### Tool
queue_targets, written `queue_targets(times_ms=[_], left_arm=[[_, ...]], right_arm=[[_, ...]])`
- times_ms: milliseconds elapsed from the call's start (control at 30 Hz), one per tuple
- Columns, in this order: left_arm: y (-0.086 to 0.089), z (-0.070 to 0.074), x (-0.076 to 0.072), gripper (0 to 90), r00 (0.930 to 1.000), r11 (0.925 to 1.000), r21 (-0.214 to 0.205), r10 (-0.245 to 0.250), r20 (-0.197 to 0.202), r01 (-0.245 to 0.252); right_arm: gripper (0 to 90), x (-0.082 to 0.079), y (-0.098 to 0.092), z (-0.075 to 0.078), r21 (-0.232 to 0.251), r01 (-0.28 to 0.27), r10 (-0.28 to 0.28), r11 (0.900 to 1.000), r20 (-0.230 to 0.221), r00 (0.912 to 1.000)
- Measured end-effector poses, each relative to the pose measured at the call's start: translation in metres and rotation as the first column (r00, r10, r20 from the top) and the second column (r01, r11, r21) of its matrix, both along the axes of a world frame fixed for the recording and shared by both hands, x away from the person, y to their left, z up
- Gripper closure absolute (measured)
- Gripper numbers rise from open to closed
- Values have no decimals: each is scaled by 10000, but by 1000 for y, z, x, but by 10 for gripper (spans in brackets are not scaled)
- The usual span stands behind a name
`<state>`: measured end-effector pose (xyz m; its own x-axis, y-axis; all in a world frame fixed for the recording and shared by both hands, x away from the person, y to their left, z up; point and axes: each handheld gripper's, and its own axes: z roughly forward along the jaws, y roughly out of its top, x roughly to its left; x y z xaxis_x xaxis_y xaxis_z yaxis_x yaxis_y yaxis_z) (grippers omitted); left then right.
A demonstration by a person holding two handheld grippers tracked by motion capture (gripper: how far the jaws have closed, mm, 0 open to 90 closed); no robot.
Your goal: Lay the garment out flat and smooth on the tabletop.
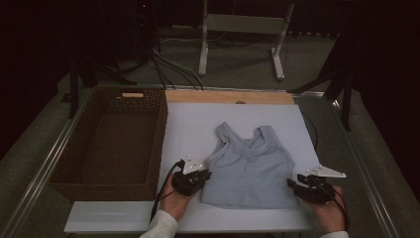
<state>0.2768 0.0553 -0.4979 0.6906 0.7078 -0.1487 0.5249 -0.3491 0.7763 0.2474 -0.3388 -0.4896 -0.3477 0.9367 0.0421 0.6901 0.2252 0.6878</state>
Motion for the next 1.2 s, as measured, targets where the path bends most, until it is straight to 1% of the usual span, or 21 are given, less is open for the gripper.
queue_targets(times_ms=[67, 133, 200, 233, 267, 300, 333, 400, 533, 700, 833, 867, 1000, 1067, 1200], left_arm=[[0, 0, 0, 837, 10000, 10000, -13, -5, -2, 5], [0, 0, 0, 840, 10000, 10000, -34, -2, 3, 2], [0, 1, 0, 841, 10000, 10000, -36, -4, 1, 4], [0, 1, 0, 841, 10000, 10000, -49, 0, -5, 0], [0, 1, 0, 842, 10000, 10000, -49, 0, -5, 0], [0, 1, 0, 842, 10000, 10000, -44, -3, -6, 3], [0, 1, 0, 842, 10000, 10000, -44, -1, -8, 1], [0, 1, 0, 842, 10000, 10000, -37, -11, -3, 11], [0, 1, 0, 842, 10000, 10000, -26, -8, 0, 8], [0, 0, 0, 842, 10000, 10000, -24, -24, -30, 24], [-1, 0, -2, 831, 10000, 9999, -77, -66, -70, 66], [-1, 1, -2, 811, 10000, 9999, -130, -53, -81, 51], [1, 5, -7, 678, 9998, 9991, -415, -96, -172, 89], [2, 6, -10, 651, 9998, 9990, -422, -141, -112, 137], [2, 6, -16, 623, 9995, 9990, -375, -269, -181, 262]], right_arm=[[573, 1, 0, -3, -7, 33, -33, 10000, -218, 9998], [619, 2, -1, -6, 58, -12, 15, 10000, -533, 9986], [685, 3, -1, -8, 15, -10, 11, 10000, -685, 9977], [747, 3, 0, -9, 16, -76, 77, 10000, -821, 9966], [747, 3, 0, -9, 16, -76, 77, 10000, -821, 9966], [811, 3, 0, -9, 17, -174, 175, 9998, -886, 9959], [892, 2, 1, -9, -159, -200, 183, 9997, -1015, 9947], [900, 1, 1, -7, -184, -153, 132, 9997, -1126, 9936], [900, -5, -1, -4, -163, -112, 94, 9998, -1090, 9940], [900, -15, -7, -2, -50, 109, -113, 9999, -963, 9953], [900, -22, -11, -3, -39, 221, -224, 9997, -1039, 9943], [900, -22, -11, -3, -61, 252, -257, 9997, -1026, 9944], [900, -22, -12, -3, -71, 341, -346, 9994, -927, 9951], [900, -22, -13, -2, -131, 395, -405, 9991, -870, 9954], [900, -24, -16, -1, -172, 505, -517, 9986, -835, 9952]])
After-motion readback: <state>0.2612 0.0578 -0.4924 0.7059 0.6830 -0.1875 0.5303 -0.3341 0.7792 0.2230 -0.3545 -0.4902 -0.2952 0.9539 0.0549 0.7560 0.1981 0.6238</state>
